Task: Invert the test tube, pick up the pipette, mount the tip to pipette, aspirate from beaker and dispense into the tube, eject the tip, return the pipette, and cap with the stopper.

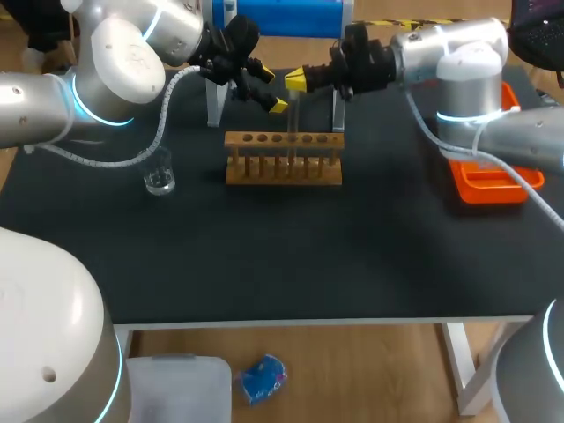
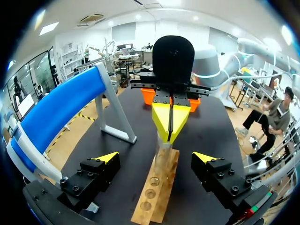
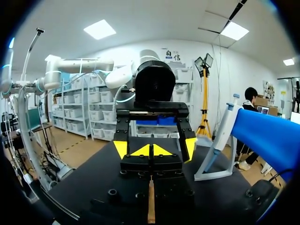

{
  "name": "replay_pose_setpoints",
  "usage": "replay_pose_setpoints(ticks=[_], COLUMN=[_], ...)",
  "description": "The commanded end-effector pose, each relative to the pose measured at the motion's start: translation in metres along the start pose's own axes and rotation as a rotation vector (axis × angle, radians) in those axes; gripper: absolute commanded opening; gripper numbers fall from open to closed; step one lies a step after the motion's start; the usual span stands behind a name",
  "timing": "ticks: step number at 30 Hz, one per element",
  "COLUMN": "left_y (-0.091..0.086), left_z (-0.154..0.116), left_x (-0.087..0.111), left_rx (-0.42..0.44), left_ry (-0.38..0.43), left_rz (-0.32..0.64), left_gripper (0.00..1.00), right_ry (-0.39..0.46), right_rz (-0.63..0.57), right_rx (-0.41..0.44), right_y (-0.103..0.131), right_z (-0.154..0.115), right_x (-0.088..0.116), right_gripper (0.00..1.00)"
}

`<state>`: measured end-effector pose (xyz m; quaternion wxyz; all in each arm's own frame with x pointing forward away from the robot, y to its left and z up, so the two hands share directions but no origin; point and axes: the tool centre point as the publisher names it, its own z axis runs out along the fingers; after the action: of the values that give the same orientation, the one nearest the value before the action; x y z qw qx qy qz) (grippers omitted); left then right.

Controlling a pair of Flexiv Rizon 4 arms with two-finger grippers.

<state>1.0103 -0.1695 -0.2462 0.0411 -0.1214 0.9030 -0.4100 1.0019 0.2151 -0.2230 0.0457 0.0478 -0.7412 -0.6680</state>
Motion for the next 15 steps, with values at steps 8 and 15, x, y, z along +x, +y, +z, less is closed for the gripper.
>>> replay_pose_setpoints(ticks=[8, 15], left_y=[-0.001, -0.001], left_z=[0.0, 0.0], left_x=[-0.001, -0.001], left_rx=[-0.005, -0.005], left_ry=[0.005, 0.005], left_rz=[-0.002, -0.002], left_gripper=[1.0, 1.0], right_ry=[-0.007, -0.007], right_rz=[-0.029, 0.016], right_rx=[0.014, 0.125], right_y=[0.023, 0.037], right_z=[-0.01, -0.026], right_x=[0.004, 0.022], right_gripper=[0.0, 0.0])
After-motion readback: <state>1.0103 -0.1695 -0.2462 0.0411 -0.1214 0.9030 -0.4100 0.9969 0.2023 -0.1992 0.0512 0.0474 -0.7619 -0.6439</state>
